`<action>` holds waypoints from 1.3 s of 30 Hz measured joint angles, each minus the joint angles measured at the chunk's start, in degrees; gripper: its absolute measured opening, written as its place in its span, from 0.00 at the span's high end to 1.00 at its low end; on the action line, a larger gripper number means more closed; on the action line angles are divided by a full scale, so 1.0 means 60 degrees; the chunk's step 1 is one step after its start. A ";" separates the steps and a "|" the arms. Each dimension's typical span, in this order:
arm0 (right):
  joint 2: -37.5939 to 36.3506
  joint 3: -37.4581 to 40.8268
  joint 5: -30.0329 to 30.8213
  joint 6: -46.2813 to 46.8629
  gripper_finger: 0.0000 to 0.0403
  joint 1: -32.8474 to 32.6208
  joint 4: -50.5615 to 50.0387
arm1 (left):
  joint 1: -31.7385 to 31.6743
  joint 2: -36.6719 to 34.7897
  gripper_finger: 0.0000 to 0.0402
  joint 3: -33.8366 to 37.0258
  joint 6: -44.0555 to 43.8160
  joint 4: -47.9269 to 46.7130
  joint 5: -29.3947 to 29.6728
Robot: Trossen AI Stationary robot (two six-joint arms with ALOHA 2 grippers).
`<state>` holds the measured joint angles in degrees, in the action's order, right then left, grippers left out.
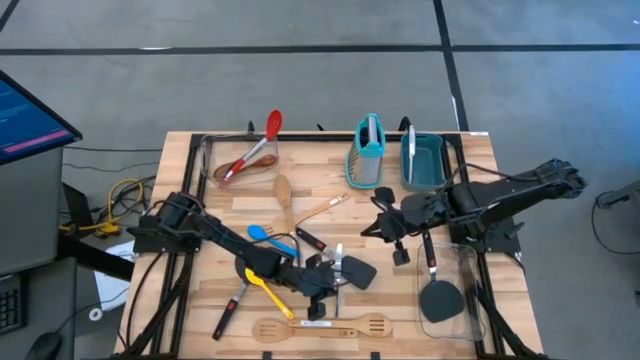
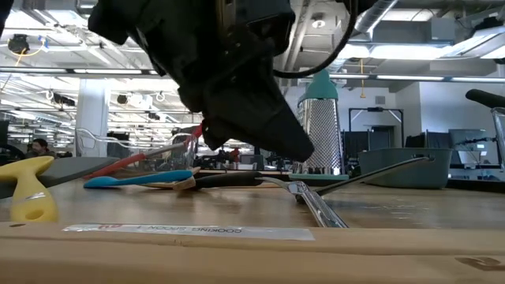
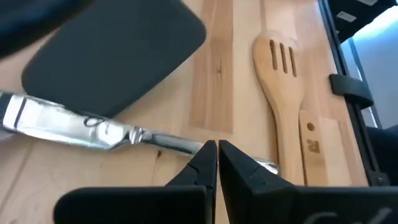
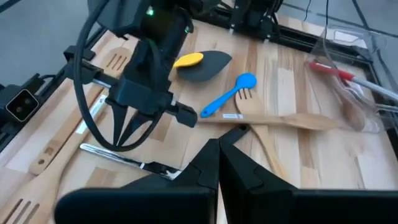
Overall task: Pick & Place Kitchen Items
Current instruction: Put the silver knife into the green bin
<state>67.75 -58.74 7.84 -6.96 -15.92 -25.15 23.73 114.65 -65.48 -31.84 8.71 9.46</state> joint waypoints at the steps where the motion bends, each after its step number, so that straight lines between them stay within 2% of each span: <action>1: 0.0010 0.0000 0.0004 -0.0001 1.00 0.0013 -0.0084 | 0.0013 0.0053 1.00 -0.0073 -0.0021 -0.0022 0.0007; 26: 0.0007 0.0000 0.0029 0.0079 1.00 0.0350 -0.0177 | 0.0148 0.1563 1.00 -0.1052 -0.0741 0.0270 -0.0115; 39: 0.0007 0.0000 0.0025 0.0098 1.00 0.0346 -0.0250 | -0.0678 0.1541 1.00 -0.1005 0.0572 -0.0060 -0.0165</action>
<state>67.79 -58.74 7.99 -6.37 -13.85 -26.65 19.66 123.90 -71.50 -28.40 8.35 8.47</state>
